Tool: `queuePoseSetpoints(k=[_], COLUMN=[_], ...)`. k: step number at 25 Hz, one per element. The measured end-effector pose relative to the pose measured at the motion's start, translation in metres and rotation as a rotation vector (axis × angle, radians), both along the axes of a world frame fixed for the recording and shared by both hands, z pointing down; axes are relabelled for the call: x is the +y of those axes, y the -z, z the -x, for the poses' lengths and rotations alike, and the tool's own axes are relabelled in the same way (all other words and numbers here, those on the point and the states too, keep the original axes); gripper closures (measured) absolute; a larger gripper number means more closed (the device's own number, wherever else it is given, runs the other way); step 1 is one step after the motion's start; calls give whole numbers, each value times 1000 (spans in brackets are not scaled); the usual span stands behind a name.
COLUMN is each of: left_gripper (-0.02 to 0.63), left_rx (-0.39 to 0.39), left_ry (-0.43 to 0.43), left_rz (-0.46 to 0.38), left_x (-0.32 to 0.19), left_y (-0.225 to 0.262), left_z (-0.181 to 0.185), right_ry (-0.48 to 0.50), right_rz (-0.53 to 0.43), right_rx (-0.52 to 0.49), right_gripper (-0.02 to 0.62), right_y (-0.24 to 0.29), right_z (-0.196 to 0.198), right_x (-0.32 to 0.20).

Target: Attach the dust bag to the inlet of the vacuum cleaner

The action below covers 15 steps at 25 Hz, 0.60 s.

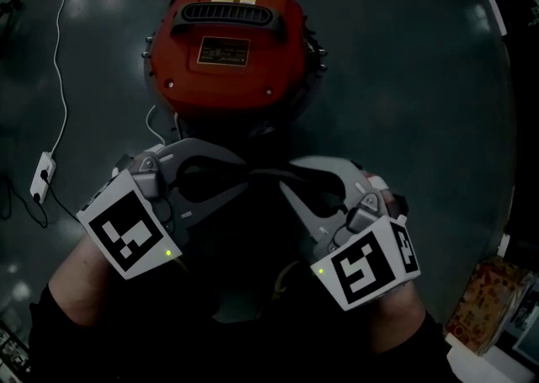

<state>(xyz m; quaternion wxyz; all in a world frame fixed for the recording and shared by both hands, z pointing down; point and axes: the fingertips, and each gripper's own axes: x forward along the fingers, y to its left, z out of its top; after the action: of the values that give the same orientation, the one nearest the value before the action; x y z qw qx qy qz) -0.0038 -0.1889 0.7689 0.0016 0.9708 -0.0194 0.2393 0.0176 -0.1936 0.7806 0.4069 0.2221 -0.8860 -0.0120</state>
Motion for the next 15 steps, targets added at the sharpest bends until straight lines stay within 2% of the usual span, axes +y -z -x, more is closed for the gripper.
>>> queuePoseSetpoints(k=[4, 8, 15], left_gripper=[571, 563, 554], left_rx=[-13, -23, -16], left_ry=[16, -8, -7], left_rz=[-45, -105, -76], left_x=[-5, -6, -6], left_y=[1, -2, -3], left_z=[2, -7, -7], right_ry=[0, -30, -32], right_rz=[12, 32, 35], right_rx=[-13, -20, -31], right_gripper=[538, 538, 534], right_y=[2, -1, -1], right_z=[2, -6, -6], right_x=[-2, -1, -1])
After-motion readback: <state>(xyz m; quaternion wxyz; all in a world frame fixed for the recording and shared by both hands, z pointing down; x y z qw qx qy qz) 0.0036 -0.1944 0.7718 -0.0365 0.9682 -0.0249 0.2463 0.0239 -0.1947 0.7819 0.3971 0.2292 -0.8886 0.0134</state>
